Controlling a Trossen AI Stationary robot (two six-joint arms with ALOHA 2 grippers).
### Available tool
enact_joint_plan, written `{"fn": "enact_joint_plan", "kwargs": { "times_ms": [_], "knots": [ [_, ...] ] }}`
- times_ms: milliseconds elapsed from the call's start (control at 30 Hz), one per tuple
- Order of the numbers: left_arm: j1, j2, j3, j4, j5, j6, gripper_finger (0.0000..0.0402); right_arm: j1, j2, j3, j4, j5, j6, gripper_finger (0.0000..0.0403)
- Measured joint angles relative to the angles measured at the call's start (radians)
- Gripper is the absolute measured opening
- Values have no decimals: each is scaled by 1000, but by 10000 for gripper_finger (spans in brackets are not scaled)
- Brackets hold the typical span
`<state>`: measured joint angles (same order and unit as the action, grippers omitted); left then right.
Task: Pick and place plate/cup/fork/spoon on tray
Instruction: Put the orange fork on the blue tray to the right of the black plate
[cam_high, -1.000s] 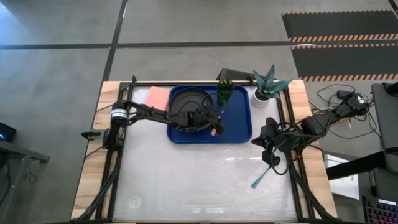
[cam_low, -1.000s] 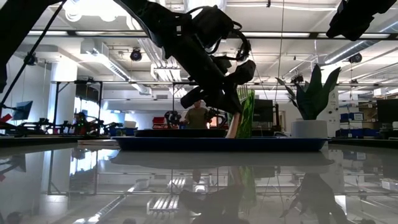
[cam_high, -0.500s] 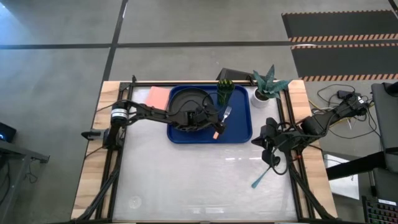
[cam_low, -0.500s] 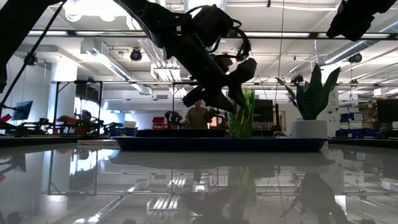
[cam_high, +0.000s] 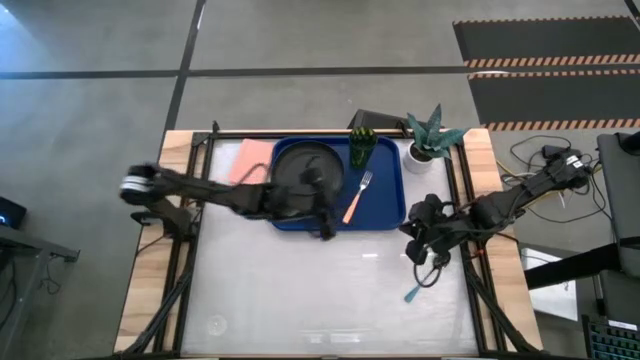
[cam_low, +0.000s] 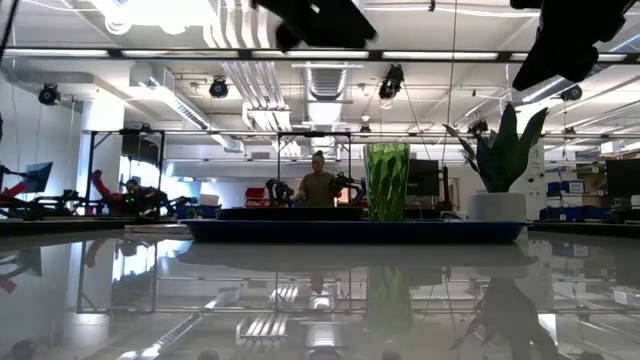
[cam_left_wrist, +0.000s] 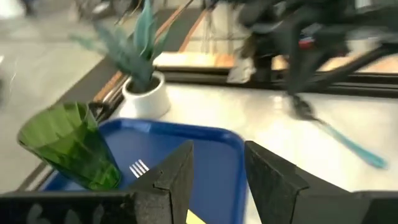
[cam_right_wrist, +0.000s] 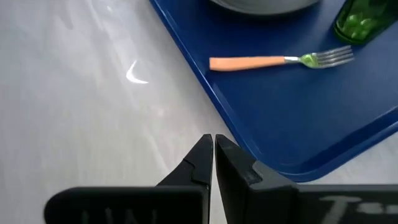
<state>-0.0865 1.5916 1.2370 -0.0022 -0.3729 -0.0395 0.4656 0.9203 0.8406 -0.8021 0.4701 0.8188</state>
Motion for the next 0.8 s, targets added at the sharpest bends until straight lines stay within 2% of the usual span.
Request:
{"fn": "enact_joint_plan", "kwargs": {
  "times_ms": [200, 467, 633, 800],
  "knots": [
    [-90, -266, -240, 125, 2, 71, 125, -63, 90, 0, 40, -21, 46, 9],
    [-118, -520, -547, 359, 2, 73, 125, -270, 170, 5, 135, -146, -31, 9],
    [-118, -635, -672, 421, -2, 73, 125, -408, 241, 50, 157, -213, -116, 9],
    [-118, -718, -744, 441, -2, 73, 125, -508, 362, 142, 162, -243, -211, 9]
  ]
}}
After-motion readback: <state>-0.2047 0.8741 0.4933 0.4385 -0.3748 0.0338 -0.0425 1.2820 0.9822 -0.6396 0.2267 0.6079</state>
